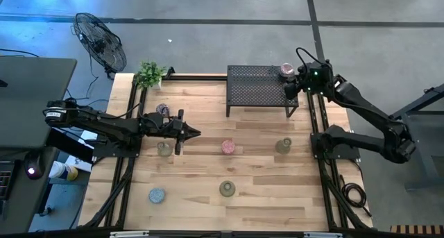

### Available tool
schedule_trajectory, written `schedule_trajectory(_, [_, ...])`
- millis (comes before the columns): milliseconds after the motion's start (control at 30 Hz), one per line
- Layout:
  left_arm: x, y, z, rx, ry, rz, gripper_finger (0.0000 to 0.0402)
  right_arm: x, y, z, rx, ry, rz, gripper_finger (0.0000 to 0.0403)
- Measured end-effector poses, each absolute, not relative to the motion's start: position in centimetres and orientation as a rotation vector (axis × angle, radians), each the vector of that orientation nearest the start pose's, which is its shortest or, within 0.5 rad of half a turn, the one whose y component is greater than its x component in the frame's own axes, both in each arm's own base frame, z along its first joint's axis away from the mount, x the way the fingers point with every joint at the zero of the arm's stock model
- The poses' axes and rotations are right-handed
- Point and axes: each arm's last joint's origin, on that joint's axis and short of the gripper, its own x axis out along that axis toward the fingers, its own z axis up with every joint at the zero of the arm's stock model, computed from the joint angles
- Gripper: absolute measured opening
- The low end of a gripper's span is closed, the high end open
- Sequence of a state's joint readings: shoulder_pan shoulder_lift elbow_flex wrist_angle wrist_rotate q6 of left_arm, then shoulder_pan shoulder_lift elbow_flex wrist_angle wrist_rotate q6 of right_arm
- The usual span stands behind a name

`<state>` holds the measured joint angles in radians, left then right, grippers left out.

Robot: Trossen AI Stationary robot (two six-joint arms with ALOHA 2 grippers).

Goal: Pick & Place candle stick holders
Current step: Put the green glass candle holder on the shelf, then put the black scented candle on the shelf

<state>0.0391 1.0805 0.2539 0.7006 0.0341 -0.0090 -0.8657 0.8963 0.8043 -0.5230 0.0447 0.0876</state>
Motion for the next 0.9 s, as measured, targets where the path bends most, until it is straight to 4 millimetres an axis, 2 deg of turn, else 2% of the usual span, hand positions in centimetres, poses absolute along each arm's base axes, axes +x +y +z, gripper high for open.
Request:
schedule_trajectory(500, [20.2,0.7,18.5,-0.014,0.127,0.006,0.0027,11.9,-14.2,29.4,0.308,0.517,-0.914,0.0275])
schedule_trajectory(667, [20.2,0.7,18.4,-0.013,0.132,0.006,0.0027,12.0,-14.3,29.9,0.276,0.47,-0.914,0.029])
schedule_trajectory(767, [20.1,0.7,18.4,-0.012,0.133,0.006,0.0027,11.7,-14.0,31.0,0.225,0.443,-0.927,0.029])
schedule_trajectory(900, [20.1,0.7,18.4,-0.012,0.134,0.009,0.0027,11.1,-13.1,33.9,0.148,0.358,-1.018,0.0284])
